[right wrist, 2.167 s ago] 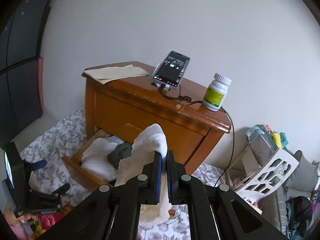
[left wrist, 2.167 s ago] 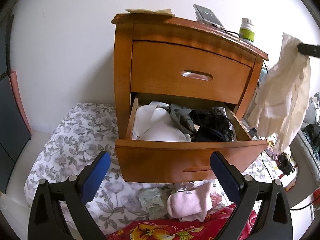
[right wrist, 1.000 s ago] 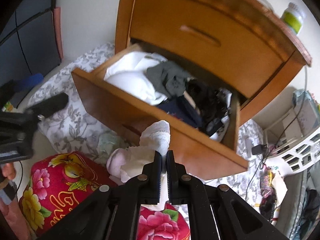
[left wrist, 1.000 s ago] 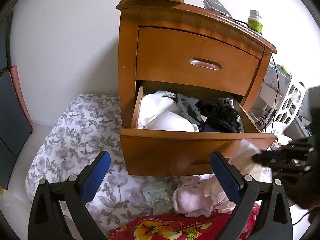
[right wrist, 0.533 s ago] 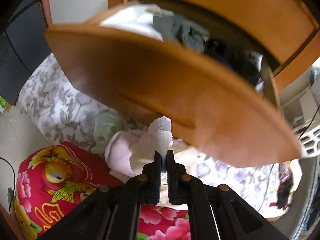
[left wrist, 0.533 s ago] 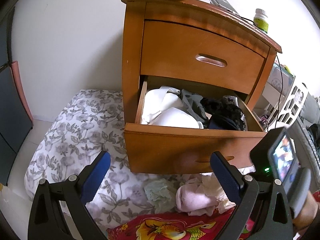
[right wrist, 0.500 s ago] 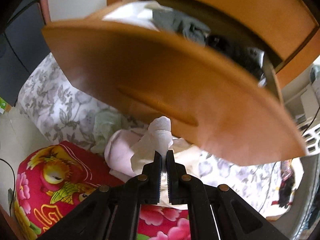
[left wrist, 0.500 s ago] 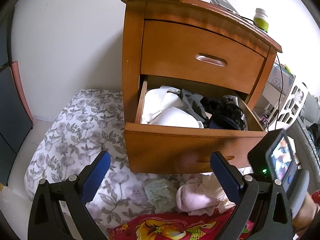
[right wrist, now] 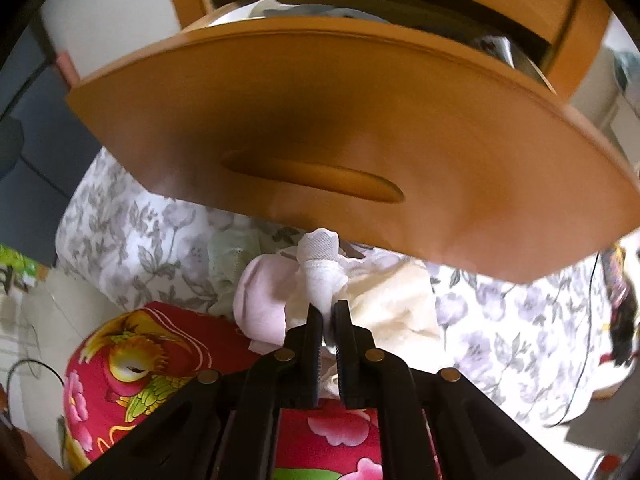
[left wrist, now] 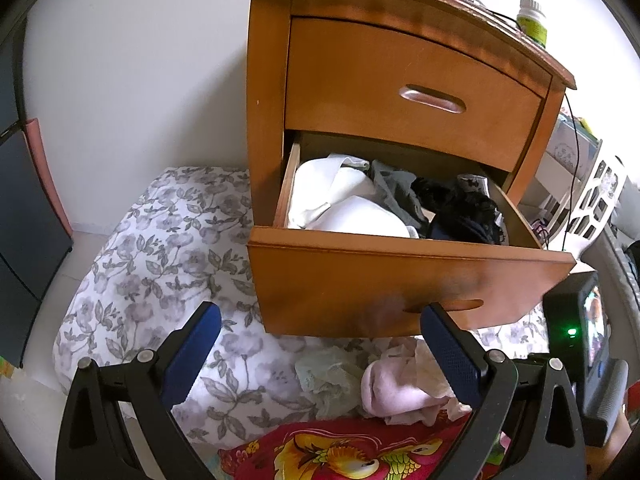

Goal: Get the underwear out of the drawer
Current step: 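Open the right gripper to release the white cloth, then withdraw the open right gripper from the white cloth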

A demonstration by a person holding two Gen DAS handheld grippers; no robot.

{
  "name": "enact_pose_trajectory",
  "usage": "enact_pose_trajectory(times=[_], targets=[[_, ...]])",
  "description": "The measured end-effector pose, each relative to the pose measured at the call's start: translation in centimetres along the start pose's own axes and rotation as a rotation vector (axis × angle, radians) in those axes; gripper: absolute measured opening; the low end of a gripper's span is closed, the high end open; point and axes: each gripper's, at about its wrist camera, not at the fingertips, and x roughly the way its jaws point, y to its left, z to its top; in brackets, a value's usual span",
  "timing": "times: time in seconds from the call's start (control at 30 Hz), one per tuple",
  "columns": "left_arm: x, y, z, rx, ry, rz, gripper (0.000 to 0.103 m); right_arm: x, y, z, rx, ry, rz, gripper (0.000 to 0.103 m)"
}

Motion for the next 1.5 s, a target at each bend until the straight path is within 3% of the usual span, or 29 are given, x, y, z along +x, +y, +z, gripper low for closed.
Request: enact_pose_trajectory(times=[0.1,0.17,0.23,0.4,0.6,0.77,1.33,1.5], targets=[[0.3,-0.2,-0.2,0.002,0.009,0.010,0.100,-0.4,-0.4,-0.3,0.037,-0.014,0.007,0.019],[0.6,-0.4,-0.3,0.010,0.019,0.016,0.100,-0.8,-0.6,-0.5,0.053,-0.030,0.005,0.050],[0.8,-0.5,-0.5,0.011,0.028,0.023,0.100,-1.3,-0.8,-0.8,0.068,-0.054,-0.002,0.063],[1.1,-0.5,-0.8,-0.001,0.039,0.036,0.100,-2.0,-1.8,-1.1,0.109,-0.075,-0.025,0.067],[1.6,-0.6,-1.1,0.003,0.059,0.056,0.100,-3.3,-2.6,-1.2,0.135,-0.132,-0.041,0.079],[2.0,-0.5,-1.6,0.000,0.081,0.064,0.100,-3.8,-3.0,-1.4,0.137,-0.181,-0.076,0.099],[1.4,-0.9,-1.9,0.003,0.064,0.080,0.100,-6.3,-3.7,-1.9,0.150,-0.317,-0.013,0.103],[0.7,-0.5,-1.7,-0.047,0.042,0.086,0.100,-6.6,-3.3,-2.3,0.131,-0.340,0.010,0.103]])
